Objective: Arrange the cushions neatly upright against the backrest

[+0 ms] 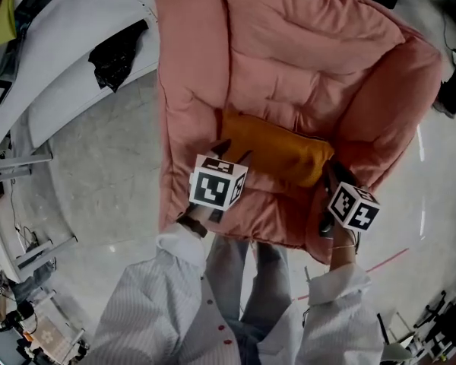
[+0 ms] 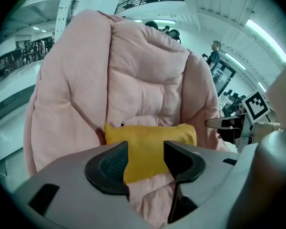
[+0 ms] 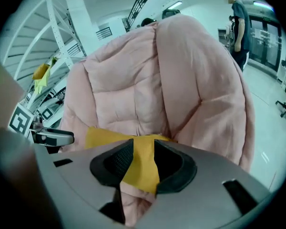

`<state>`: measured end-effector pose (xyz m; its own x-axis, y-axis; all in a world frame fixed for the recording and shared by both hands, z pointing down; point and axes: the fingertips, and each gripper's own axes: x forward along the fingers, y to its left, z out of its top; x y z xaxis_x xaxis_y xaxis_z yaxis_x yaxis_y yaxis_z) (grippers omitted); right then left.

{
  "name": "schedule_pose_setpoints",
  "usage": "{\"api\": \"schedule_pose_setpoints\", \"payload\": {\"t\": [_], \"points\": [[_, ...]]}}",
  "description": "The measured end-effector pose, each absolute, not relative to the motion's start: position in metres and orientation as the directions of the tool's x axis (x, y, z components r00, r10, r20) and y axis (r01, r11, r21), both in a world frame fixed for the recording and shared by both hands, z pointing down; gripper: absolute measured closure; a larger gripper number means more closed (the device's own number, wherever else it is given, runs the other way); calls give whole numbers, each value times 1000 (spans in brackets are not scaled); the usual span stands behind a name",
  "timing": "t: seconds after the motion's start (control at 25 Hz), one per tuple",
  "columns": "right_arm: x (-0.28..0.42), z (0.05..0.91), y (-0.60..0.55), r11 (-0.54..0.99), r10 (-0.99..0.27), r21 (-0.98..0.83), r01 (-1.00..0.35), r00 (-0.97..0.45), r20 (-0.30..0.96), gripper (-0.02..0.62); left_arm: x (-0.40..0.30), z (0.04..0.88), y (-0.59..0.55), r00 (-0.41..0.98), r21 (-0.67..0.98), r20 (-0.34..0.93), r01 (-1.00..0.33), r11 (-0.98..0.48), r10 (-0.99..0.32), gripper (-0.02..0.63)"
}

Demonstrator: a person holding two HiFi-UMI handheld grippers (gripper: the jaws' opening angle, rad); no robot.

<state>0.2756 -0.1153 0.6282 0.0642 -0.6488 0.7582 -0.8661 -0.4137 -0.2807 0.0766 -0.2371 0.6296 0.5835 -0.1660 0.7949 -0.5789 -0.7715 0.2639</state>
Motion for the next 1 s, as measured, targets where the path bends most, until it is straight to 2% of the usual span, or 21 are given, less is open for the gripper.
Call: {"api": "schedule_pose_setpoints", "payload": {"t": [0.16,0.6,0.72,1.0], "points": [[260,579,-128,-378,-703,-322,-868,43,710,499,86,587,-230,622,284,762,-573,-769,-183,371],[212,421,-139,-193,-836,-344,-919,-29,548,500,104,425,-202,774,322,595,-478,-817,-218,449],[199,373,-136,-127,-882,-333,-934,-47,468,504,105,378,-196,822,332,524,-439,-835,-224,470],[153,273,-107,-1,-960,-290,-957,-81,269,560,92,293,-156,878,267,423,-359,-894,-226,536]]}}
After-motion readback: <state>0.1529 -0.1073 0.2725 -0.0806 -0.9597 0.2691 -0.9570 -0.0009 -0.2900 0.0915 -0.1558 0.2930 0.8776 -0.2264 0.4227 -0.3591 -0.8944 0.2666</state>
